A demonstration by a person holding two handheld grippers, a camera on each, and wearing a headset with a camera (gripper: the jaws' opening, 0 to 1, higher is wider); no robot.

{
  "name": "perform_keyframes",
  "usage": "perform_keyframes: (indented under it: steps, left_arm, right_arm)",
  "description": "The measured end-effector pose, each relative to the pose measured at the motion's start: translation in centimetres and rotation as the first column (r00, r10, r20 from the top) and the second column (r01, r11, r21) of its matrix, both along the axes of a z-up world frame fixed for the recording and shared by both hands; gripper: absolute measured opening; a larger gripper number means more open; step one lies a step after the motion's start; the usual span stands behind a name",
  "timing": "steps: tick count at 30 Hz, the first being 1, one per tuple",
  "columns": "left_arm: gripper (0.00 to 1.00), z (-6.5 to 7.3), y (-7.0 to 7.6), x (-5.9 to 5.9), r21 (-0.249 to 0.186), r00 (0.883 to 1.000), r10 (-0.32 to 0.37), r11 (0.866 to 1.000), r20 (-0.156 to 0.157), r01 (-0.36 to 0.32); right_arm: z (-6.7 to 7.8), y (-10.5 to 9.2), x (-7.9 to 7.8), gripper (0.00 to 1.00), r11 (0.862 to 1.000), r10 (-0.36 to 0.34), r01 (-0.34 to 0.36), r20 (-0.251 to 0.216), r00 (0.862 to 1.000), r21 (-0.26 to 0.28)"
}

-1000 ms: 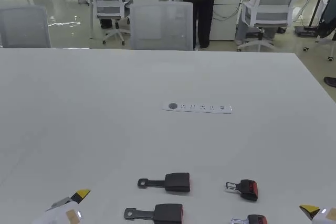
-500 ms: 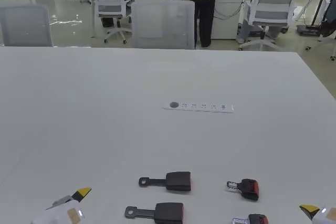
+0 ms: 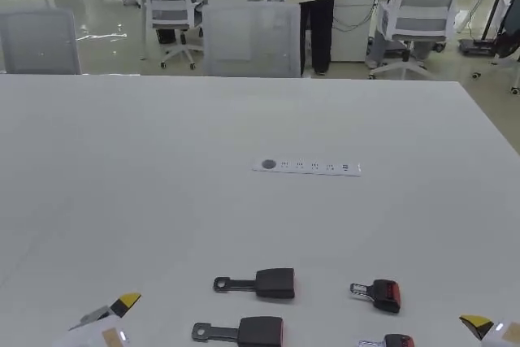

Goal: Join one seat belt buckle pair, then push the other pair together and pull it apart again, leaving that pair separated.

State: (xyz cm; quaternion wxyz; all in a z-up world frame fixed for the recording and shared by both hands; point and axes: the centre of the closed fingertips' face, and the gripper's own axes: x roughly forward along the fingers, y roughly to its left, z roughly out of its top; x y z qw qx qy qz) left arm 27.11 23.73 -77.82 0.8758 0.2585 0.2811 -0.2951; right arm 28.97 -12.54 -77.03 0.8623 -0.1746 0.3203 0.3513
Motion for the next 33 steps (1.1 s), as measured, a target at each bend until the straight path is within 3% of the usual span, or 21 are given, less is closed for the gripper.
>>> perform_keyframes:
  steps: [14, 17, 33]
  left_arm:
    - [1.00, 0.2, -0.1, 0.1, 0.011, 1.000, -0.012, 1.000, 0.019, 0.012]
    - [1.00, -0.1, 0.1, -0.1, 0.019, 1.000, -0.001, 1.000, 0.000, 0.000]
    - [1.00, -0.5, 0.3, -0.1, 0.053, 1.000, -0.014, 0.998, -0.002, 0.015]
  right_arm:
    - [0.1, -0.1, -0.2, 1.00, 0.999, 0.014, -0.014, 0.004, 1.000, -0.031]
    - [0.0, -0.3, -0.3, 0.99, 0.998, 0.025, -0.025, -0.003, 1.000, -0.054]
    - [-0.2, -0.9, -0.9, 0.90, 0.996, 0.033, -0.034, -0.024, 0.999, -0.079]
